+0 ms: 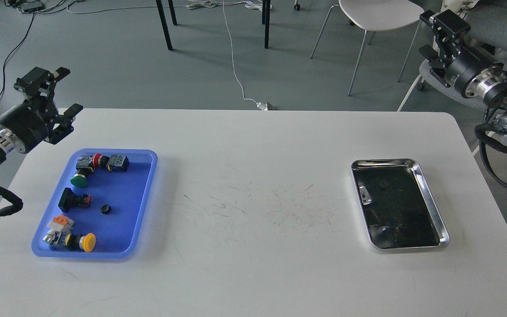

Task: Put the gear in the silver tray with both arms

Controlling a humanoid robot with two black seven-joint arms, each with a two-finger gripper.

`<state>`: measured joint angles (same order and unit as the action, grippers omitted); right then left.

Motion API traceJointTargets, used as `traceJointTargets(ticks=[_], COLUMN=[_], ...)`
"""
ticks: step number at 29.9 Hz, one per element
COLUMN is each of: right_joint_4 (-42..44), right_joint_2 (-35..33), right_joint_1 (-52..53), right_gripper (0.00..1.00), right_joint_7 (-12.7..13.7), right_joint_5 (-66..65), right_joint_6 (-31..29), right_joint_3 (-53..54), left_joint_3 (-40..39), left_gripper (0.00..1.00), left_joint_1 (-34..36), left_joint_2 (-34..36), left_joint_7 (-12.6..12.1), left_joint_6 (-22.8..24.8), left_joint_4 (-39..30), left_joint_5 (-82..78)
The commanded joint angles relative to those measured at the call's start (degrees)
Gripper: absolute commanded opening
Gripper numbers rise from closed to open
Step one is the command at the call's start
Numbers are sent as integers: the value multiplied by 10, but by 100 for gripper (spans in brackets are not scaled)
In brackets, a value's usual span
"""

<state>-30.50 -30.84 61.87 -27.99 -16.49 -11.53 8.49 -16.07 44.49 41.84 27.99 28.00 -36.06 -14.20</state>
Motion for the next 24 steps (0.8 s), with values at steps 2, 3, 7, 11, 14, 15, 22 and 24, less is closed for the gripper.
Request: traceJointTargets(ticks=[2,3,7,11,14,15,22,24], right_joint_4=[8,8,8,8,9,10,11,13], right_joint_2=[0,0,0,0,0,0,1,1], right_joint_1=[-28,-32,-52,-77,-85,-85,-85,-86], right_gripper=[93,93,93,93,94,94,94,94], right_joint_7=[0,0,0,0,0,0,0,0], right_joint_5=[97,102,102,102,102,102,102,102], right_joint_6=[11,15,18,17,16,16,16,16], right_joint_3=[19,28,71,100,102,102,102,102], left_joint_3=[16,17,10,12,14,14,9,10], left_gripper=[99,99,99,99,98,98,98,98], left_joint_1=[-4,-4,-3,-3,2,2,6,6], left_joint_2=[20,24,35,62,86,91,160,178], left_joint_7=[0,0,0,0,0,0,0,0], left_joint_6=[0,0,0,0,0,0,0,0], left_joint_4=[-40,-49,-70,-128,-149,-158,-236,-252], left_joint_5=[-64,-87,-154,-215,-255,-268,-364,-397])
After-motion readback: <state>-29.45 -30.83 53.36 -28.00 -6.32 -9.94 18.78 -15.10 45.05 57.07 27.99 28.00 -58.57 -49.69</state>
